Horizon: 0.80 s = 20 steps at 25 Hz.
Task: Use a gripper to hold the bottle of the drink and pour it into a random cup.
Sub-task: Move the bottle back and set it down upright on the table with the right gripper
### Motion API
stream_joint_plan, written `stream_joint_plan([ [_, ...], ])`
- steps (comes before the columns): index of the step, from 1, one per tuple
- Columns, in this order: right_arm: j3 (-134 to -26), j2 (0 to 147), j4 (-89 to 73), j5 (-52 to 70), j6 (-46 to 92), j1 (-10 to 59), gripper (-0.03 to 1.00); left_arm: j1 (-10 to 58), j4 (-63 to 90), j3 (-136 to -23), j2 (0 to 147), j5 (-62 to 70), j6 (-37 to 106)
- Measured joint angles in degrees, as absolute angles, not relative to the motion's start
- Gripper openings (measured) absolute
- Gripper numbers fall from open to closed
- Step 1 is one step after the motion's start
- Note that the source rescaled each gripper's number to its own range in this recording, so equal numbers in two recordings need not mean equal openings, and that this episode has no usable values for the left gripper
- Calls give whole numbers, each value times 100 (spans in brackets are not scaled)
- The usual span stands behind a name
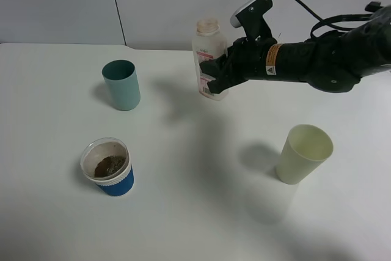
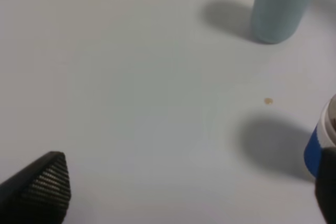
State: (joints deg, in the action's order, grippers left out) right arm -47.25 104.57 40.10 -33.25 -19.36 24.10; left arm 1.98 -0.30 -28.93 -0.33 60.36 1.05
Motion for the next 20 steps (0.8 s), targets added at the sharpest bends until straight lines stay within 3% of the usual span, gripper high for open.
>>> stream_joint_plan([
  [15,-4674,11238,1659,-3996,-265,2410,1,198,-30,-2893,-33,6036,105],
  [20,-4005,11259,557,-5047,606,2277,1,198,-30,-2893,-33,6036,105],
])
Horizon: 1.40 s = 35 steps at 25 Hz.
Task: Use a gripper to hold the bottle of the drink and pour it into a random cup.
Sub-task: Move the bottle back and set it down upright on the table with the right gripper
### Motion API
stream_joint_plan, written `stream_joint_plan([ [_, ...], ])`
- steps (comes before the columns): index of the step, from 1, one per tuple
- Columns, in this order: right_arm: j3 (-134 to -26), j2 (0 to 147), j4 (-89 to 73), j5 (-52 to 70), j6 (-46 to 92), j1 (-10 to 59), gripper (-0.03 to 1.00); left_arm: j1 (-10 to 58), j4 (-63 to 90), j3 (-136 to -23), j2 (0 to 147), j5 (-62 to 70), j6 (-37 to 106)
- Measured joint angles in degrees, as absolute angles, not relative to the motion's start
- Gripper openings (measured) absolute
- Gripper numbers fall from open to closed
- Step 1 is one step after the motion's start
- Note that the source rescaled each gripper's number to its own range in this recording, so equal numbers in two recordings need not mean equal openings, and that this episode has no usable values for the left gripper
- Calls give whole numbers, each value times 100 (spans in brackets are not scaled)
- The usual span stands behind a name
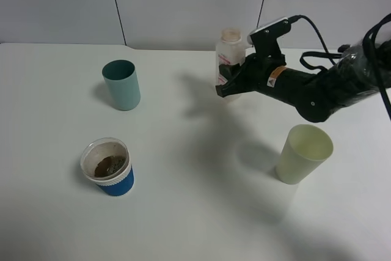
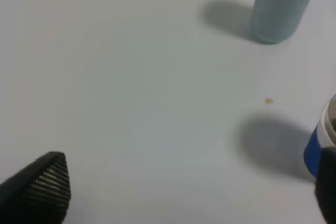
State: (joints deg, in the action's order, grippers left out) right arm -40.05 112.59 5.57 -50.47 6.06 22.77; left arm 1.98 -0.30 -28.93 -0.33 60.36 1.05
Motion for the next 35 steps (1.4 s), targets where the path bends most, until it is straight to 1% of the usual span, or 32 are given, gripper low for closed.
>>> stream_joint_plan([
  [4,-3409,11259,0,-5914,858,2090,1,198,-30,-2893,-33,6036,105],
  [7,-3216,11259,-131,-6105,906,1990,1,198,0,-2893,-33,6036,105],
  [31,-3188,11259,-169,-6135,890,1966,1,198,-30,-2893,-33,6036,105],
  [35,-3188,11259,-368,-6125,890,1966,1,198,-30,-2893,-33,6036,105],
])
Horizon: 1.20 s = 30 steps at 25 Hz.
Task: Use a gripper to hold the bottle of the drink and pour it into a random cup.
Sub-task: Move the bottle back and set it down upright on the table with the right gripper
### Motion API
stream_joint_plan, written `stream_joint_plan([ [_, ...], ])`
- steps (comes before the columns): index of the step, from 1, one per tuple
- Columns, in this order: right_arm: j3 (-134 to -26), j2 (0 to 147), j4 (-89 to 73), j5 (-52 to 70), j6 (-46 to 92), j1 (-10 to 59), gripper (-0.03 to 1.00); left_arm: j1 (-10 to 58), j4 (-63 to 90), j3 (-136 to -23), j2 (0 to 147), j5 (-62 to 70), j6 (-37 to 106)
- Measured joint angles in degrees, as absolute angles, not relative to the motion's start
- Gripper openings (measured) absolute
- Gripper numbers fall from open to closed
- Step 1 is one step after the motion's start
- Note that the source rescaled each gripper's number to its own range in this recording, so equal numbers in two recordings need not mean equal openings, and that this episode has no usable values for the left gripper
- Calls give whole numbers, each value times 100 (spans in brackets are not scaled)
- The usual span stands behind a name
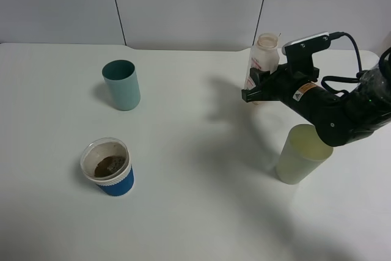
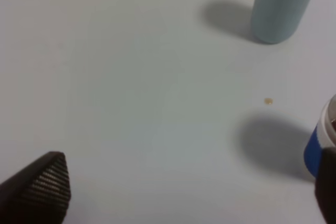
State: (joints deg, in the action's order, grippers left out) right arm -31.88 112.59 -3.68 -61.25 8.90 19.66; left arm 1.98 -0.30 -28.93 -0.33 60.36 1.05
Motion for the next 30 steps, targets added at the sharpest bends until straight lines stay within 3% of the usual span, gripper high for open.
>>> stream_joint_plan([
  [15,-3188,11259,-610,-5870,890,1913,1,198,-30,-2893,-33,6036,105],
  [30,-3188,11259,180,-5838,889,939,1,198,-30,-2893,-33,6036,105],
])
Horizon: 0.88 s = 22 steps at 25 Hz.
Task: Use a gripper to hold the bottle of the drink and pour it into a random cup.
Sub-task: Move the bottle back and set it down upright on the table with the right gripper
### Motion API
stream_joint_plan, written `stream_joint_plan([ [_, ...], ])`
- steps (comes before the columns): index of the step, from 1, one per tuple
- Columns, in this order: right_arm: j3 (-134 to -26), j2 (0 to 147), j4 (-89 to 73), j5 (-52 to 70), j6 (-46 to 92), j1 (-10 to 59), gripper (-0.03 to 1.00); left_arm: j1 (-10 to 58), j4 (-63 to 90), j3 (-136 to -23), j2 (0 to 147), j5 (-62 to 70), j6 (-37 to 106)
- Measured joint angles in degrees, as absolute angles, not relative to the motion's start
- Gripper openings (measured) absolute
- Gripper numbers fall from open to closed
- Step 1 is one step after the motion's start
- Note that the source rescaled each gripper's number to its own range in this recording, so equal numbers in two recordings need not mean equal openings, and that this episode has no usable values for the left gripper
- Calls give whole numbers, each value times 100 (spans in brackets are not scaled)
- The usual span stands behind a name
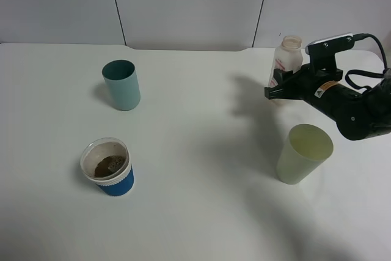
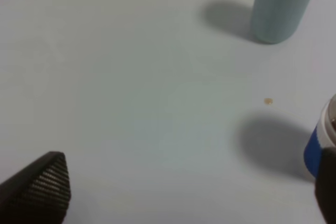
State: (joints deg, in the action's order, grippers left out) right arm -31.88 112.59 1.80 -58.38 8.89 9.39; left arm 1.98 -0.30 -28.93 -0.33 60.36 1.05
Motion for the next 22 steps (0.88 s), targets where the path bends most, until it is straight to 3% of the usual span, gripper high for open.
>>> stream_joint_plan([
  [22,-3199,11726,229,-6434,882,832,1,198,-30,-2893,-33,6036,105],
])
